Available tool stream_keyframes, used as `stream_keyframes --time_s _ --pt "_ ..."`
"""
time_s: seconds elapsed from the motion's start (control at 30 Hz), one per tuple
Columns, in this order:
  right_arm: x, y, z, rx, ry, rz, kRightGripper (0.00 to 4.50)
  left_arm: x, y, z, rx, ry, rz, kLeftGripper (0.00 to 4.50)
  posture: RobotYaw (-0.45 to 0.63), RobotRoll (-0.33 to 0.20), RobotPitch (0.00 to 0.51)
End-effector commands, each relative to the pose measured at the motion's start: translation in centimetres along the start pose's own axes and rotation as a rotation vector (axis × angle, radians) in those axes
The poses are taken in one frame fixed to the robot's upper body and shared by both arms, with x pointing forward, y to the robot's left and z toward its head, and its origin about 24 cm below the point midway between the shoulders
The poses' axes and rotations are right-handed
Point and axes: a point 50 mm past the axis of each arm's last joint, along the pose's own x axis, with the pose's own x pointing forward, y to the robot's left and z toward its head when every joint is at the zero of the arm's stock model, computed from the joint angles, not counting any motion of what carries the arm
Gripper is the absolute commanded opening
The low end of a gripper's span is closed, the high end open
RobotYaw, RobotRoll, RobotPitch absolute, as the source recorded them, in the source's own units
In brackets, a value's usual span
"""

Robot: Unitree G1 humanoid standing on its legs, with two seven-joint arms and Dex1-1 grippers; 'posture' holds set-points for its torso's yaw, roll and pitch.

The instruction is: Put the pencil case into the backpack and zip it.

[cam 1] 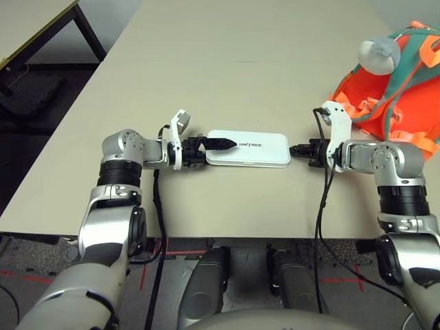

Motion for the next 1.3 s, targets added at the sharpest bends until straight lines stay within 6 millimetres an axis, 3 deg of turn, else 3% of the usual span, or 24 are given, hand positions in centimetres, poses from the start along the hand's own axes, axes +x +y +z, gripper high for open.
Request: stream_keyframes --time_s 0.03,0.17,0.27,0.47,0.7,0.73,0.87,1.0,1.13,1.3 --pt "-0.5 -0.2 0.1 -0.031 -0.018 -0.022 0.00 0.4 0.4 -0.7 0.036 0.014 -0.005 2.60 0.06 0.000 0.188" --pt "-1.9 0.0 0.6 -0.088 -0.087 -0.042 0.00 0.0 -1.4 -0.1 0.141 -0.060 -0.118 1.52 0.06 0.000 0.192" --pt "-3.4 0.3 1.0 -0.132 -0.155 -0.065 0.43 -0.2 -2.6 0.3 0.222 -0.113 -0.153 1.42 0.06 0.000 0.198" --pt "-8.9 2.2 2.4 -0.264 -0.438 -0.274 2.22 -0.4 -4.7 1.6 0.462 -0.328 -0.082 1.42 0.05 0.000 0.215" --pt "-13.5 3.9 3.2 -0.323 -0.664 -0.558 4.34 -0.6 -5.7 2.0 0.507 -0.460 -0.060 1.42 -0.01 0.000 0.230" --pt "-13.8 4.0 3.2 -0.313 -0.688 -0.601 4.49 -0.4 -5.8 2.1 0.506 -0.469 -0.056 1.42 -0.01 0.000 0.235" --pt "-14.6 3.6 3.2 -0.286 -0.763 -0.736 4.50 0.0 -5.9 2.7 0.522 -0.532 -0.022 1.42 -0.03 0.000 0.237" --pt "-14.8 1.5 4.2 -0.276 -0.771 -0.828 4.50 0.4 -6.1 3.0 0.552 -0.556 -0.007 1.42 -0.02 0.000 0.236" --pt "-13.8 -1.1 4.8 -0.134 -0.789 -0.845 4.50 0.9 -6.2 2.7 0.559 -0.540 -0.015 1.42 0.00 0.000 0.236" --pt "-11.8 -3.9 6.2 -0.106 -0.782 -0.847 4.50 0.7 -6.3 2.1 0.560 -0.537 -0.006 1.42 0.06 0.000 0.241"
